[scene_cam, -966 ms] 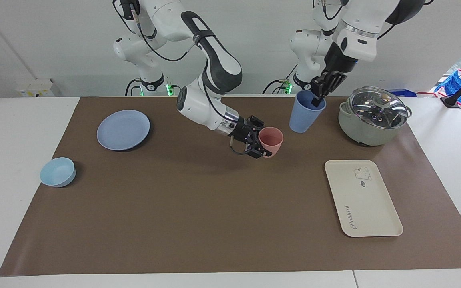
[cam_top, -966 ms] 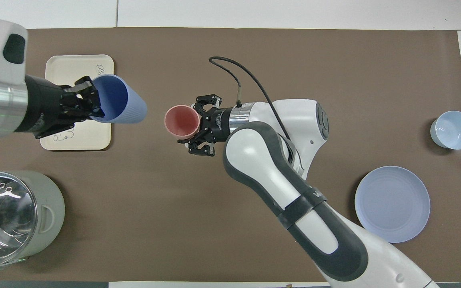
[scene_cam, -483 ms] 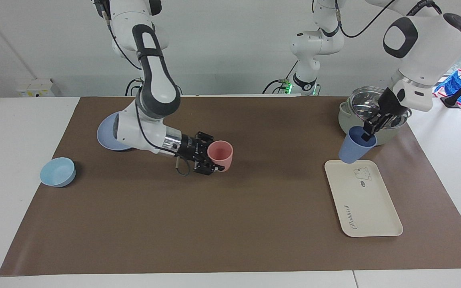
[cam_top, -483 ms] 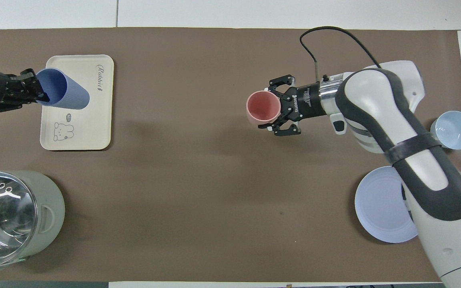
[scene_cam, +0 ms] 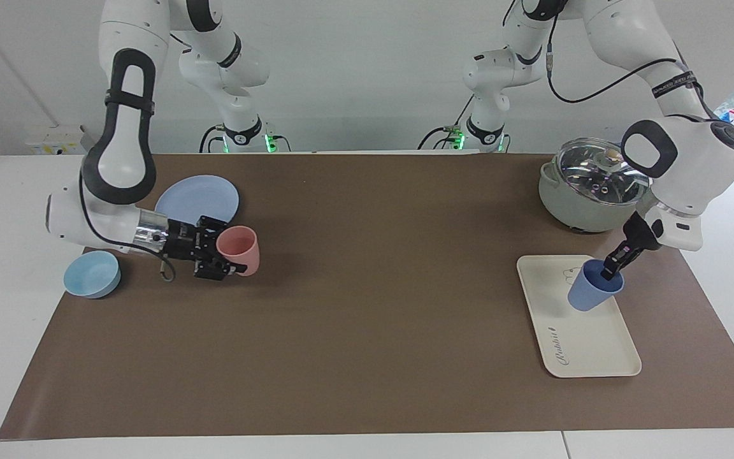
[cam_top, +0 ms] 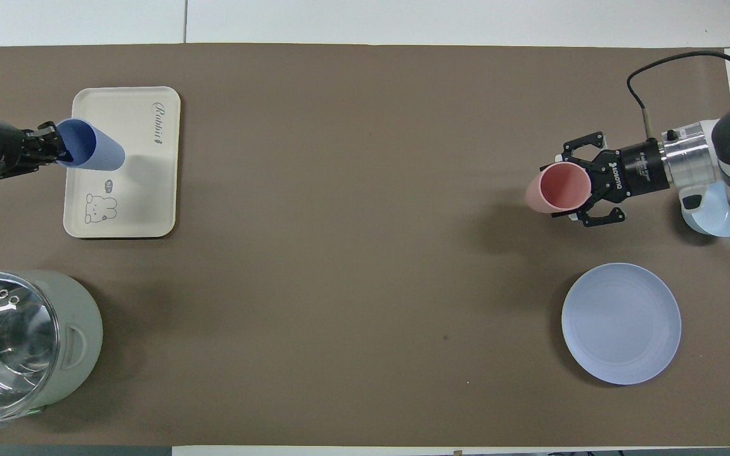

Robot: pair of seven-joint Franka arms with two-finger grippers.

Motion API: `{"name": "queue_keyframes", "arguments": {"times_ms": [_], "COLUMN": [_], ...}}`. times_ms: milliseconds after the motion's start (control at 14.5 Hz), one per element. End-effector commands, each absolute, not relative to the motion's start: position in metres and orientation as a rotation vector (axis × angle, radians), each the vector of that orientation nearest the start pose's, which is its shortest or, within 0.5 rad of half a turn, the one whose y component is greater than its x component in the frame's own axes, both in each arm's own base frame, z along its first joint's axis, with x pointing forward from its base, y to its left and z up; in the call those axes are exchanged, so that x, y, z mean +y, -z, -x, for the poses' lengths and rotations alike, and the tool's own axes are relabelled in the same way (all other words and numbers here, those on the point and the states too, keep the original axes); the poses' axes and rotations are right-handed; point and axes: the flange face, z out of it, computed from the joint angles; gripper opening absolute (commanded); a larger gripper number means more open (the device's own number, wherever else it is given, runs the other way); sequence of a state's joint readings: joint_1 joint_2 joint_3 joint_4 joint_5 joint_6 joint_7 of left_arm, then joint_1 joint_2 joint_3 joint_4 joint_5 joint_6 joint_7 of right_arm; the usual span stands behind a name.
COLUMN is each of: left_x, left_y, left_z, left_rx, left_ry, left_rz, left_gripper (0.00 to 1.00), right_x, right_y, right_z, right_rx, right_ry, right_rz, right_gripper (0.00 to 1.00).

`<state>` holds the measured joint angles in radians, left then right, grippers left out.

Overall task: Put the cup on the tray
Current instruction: 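Place the blue cup on the tray while the right gripper lowers its cup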

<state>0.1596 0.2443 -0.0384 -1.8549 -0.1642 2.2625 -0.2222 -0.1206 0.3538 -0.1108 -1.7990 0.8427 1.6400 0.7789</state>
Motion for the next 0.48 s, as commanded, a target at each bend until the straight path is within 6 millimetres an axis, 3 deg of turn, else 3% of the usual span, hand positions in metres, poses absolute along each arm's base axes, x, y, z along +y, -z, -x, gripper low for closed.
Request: {"name": "queue_keyframes", "arguments": {"times_ms": [0,276,414], "left_x": [0.073,0.064,0.062], "left_y": [-0.386,-0.374,-0.37], "left_z": [-0.613,-0.606,-0.605], "left_rx": [-0.699,-0.691,-0.688], "left_ry": [0.31,0.266,0.268], "left_rz": [3.2,3.211,3.211], "left_gripper": [0.0,0.0,0.0], "right_x": [-0.091,-0.125,-0.13], "right_y": [-0.328,-0.286,-0.272], "right_z": [-0.609,-0.619,-0.628], "right_rx": [1.351,1.312,1.233], "right_ry": [-0.872,-0.991,-1.042], "right_rz": [2.023,2.083,2.133], "right_gripper": [0.0,0.0,0.0]}}
